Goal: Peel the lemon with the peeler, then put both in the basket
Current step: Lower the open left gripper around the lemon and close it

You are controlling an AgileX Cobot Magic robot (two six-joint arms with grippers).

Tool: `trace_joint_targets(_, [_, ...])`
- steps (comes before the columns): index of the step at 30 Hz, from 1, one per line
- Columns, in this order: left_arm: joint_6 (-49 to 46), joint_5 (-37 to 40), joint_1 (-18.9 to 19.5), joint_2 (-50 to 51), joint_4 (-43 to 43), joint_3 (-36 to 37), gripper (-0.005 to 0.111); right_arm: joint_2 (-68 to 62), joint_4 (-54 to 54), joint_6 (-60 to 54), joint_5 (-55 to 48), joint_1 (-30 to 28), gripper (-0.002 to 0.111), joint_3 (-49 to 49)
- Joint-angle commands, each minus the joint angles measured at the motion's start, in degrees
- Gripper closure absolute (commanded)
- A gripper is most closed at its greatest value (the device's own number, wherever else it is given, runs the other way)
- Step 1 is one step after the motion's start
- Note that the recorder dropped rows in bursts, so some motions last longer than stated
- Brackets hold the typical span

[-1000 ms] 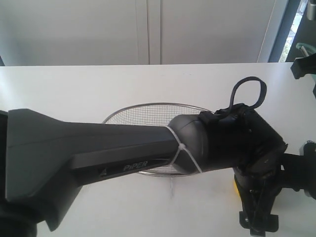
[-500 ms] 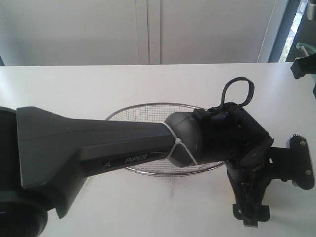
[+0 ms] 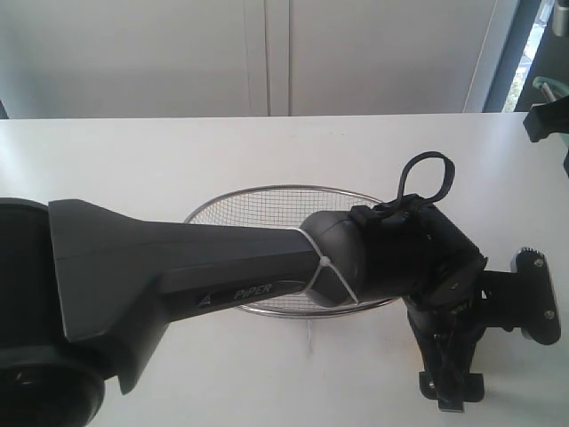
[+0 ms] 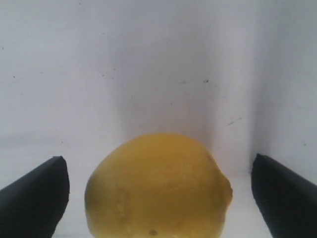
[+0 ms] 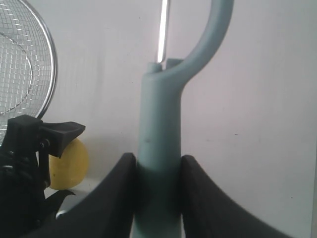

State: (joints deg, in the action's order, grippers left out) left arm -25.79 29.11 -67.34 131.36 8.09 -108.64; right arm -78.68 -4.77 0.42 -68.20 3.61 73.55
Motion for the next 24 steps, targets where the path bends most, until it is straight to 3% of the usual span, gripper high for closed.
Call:
trace_joint_targets(1, [0.4,0.8,0.0,1.2,-0.8,-0.1,0.002,0.4,-0.3,0.2,0.4,-0.4,0.108,-0.2])
trace_joint_targets(24, [0.3,2.5,0.0,1.2,-0.2,-0.1,0.002,0.4,-0.3,0.2,0.5,-0.4,0.108,-0.2])
